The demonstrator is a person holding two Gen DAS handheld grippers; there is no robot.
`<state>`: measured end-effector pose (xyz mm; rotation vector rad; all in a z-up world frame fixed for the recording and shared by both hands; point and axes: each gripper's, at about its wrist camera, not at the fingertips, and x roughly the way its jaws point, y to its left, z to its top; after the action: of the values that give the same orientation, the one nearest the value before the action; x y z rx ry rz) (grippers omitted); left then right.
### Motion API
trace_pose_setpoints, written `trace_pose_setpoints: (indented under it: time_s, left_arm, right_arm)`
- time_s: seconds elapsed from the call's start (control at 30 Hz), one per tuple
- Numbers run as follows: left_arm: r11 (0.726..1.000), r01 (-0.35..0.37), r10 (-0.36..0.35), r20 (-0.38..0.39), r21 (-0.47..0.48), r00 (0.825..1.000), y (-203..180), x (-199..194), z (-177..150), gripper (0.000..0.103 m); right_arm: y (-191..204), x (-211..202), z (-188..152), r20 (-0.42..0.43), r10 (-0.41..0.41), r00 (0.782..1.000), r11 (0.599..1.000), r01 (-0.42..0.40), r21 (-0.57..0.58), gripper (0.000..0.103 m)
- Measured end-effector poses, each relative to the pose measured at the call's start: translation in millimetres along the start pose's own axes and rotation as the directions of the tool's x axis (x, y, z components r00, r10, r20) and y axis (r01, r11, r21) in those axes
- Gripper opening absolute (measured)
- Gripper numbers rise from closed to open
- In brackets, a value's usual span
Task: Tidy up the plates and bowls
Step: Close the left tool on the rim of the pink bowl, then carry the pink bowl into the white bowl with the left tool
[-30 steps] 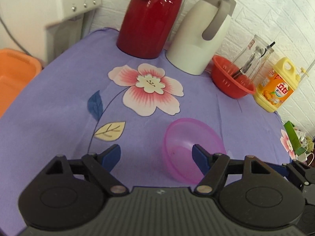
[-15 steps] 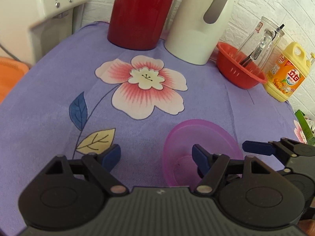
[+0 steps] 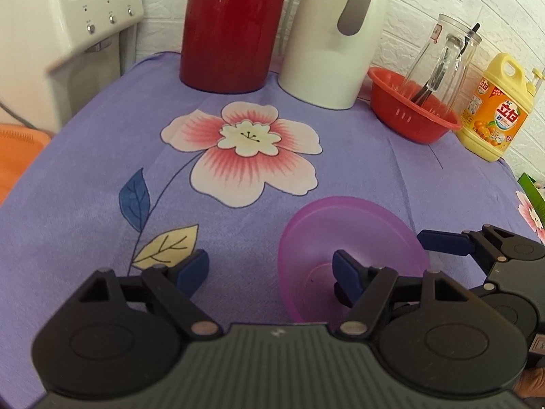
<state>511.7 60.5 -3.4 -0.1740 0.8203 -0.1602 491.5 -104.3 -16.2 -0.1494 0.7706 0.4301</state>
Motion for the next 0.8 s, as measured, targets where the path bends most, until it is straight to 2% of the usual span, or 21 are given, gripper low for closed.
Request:
trace_pose_setpoints:
  time_s: [0.13, 0.27, 0.47, 0.6, 0.67, 0.73, 0.8]
  left_arm:
    - [0.999, 0.03, -0.03, 0.003, -0.028, 1.0, 3, -6, 1, 0.074]
    - [1.0, 0.025, -0.025, 0.016, -0.008, 1.0, 1, -11, 1, 0.073]
    - [0.997, 0.07, -0.07, -0.013, 0.019, 0.997, -7, -7, -5, 0.052]
    - [0.998, 0.065, -0.065, -0.012, -0.01, 0.998, -6, -10, -6, 0.045]
    - [0.995, 0.088, -0.089, -0.024, -0.039, 0.996, -8, -11, -5, 0.042]
    - [0.988, 0.143, -0.146, -0.044, -0.062, 0.988, -14, -16, -6, 0.041]
    - [0.991, 0.129, -0.131, -0.032, -0.036, 0.991, -26, -24, -7, 0.041]
  right_arm:
    - [0, 0, 8, -0.06, 0.002, 0.998, 1.0, -0.002, -0.003, 0.103]
    - [6, -8, 4, -0.049, -0.008, 0.999, 0.998, 0.005, -0.065, 0.103]
    - [8, -13, -3, -0.031, 0.051, 0.998, 0.996, -0.053, -0.07, 0.103]
    - [10, -14, -2, -0.029, 0.085, 0.996, 0.995, -0.086, -0.05, 0.103]
    - [11, -18, 0, -0.041, 0.113, 0.993, 0.993, -0.114, -0.027, 0.1]
    - [15, -22, 1, -0.065, 0.173, 0.983, 0.985, -0.173, 0.012, 0.1]
    - [22, -30, 0, -0.078, 0.163, 0.984, 0.987, -0.163, 0.013, 0.103]
